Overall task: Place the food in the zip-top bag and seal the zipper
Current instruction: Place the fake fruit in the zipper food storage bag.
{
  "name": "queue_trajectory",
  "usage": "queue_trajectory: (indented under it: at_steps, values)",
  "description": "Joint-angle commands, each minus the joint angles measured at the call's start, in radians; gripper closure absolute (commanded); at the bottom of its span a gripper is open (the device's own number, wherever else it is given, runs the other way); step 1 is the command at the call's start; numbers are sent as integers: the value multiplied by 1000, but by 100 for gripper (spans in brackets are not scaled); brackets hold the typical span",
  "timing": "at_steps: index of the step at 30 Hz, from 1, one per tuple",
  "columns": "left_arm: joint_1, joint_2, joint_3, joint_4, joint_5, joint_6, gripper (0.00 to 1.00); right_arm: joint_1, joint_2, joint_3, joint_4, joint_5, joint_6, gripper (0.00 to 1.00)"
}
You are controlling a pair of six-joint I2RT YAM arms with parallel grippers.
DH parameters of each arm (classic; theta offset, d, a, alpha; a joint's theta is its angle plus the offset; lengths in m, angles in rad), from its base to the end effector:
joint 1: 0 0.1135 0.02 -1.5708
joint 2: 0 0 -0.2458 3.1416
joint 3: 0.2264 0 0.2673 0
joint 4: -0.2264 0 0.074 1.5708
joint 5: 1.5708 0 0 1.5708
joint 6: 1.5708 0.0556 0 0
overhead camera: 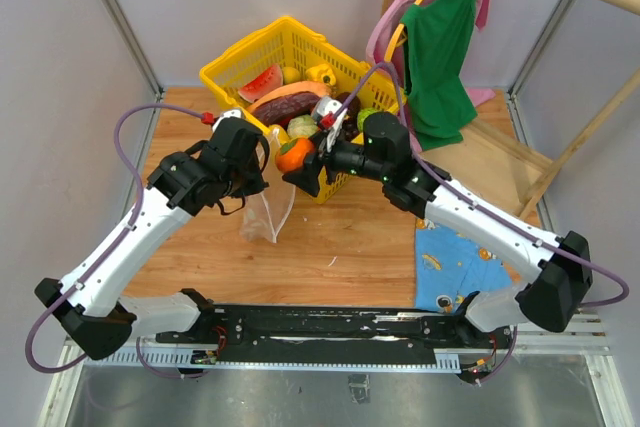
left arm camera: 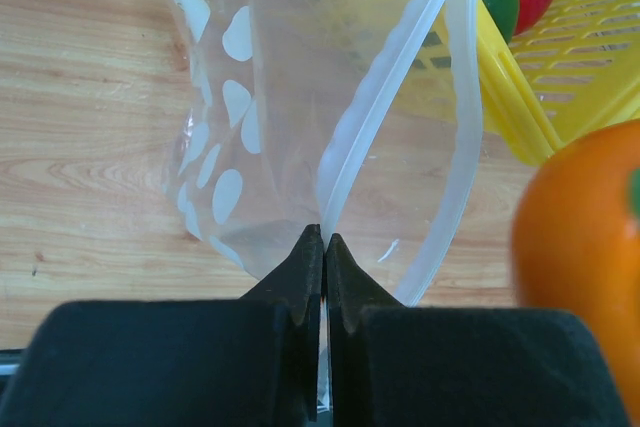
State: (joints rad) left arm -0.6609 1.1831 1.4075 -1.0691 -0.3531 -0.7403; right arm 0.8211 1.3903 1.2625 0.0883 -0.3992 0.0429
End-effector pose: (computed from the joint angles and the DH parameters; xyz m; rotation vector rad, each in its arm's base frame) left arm 0.2103 -0.1392 0.3632 -0.2532 2.3495 -0.2559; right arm 0.2343 0.2833 0.3767 -0.9327 1.4200 0.9775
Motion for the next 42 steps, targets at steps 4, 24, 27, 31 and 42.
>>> queue_trajectory:
  at_steps: [4, 24, 27, 31, 42]
  values:
    - [12, -39, -2, 32, 14, 10, 100, 56, 51, -22, 58, -49, -74, 52]
    - [12, -72, -35, 84, 71, 6, 100, 95, 170, -13, -22, -110, -130, 37]
    - [12, -79, -40, 88, 69, -3, 100, 99, 163, -21, -6, -144, -128, 37]
    - [12, -86, -40, 82, 66, -8, 100, 99, 131, -60, 48, -177, -129, 36]
    - [14, -146, -36, 81, 119, 16, 100, 110, 59, -141, 161, -116, -150, 37]
